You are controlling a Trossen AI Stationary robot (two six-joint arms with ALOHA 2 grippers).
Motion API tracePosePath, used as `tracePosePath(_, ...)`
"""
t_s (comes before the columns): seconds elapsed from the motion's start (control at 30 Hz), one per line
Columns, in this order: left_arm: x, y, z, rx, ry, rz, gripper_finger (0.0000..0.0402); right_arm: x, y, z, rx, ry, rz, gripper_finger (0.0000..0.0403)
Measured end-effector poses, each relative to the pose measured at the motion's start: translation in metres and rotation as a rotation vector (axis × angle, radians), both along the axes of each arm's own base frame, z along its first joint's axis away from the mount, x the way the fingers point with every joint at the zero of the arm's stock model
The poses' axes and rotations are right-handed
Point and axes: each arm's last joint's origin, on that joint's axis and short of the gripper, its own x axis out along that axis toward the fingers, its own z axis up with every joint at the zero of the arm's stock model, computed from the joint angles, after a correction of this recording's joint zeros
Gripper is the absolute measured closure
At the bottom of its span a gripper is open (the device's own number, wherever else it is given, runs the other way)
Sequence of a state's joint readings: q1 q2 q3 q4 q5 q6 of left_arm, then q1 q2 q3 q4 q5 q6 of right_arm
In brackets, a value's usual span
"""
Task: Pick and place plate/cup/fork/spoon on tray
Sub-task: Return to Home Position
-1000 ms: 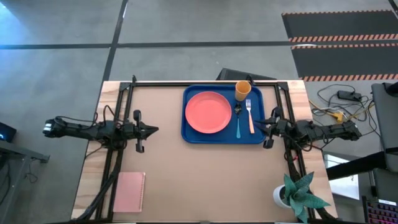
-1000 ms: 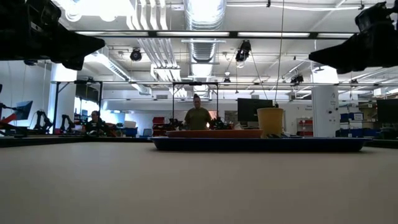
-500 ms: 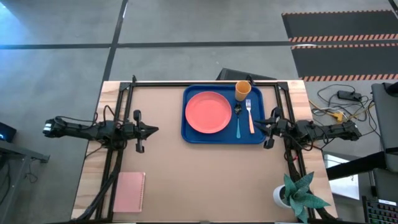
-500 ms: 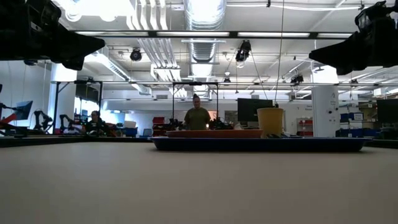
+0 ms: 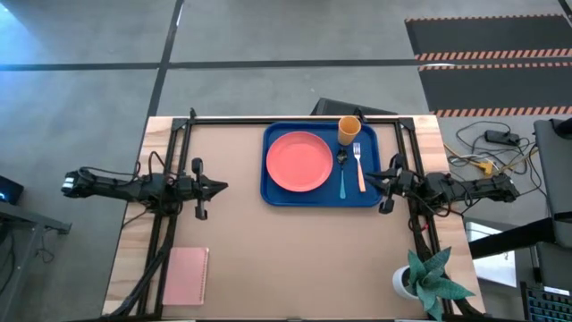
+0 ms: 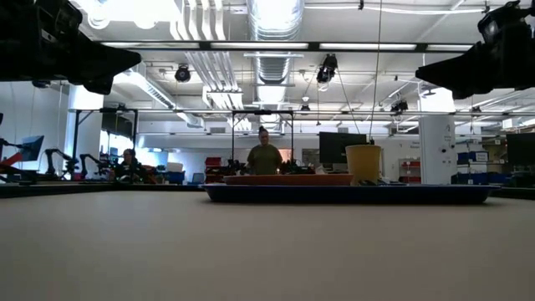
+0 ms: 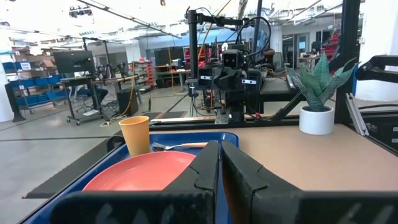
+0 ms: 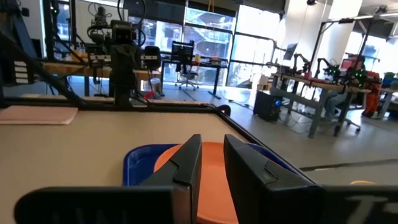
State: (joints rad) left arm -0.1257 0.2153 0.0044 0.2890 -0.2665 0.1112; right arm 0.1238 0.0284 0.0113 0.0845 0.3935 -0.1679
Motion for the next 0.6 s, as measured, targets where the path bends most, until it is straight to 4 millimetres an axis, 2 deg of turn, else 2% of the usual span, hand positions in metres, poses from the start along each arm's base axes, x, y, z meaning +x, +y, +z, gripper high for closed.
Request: tracePosePath(0.6, 0.0, 0.0, 0.0, 0.0, 0.0, 0.0, 0.0402, 0.0, 0.0, -0.0002, -0.025, 0.008, -0.002, 0.0346)
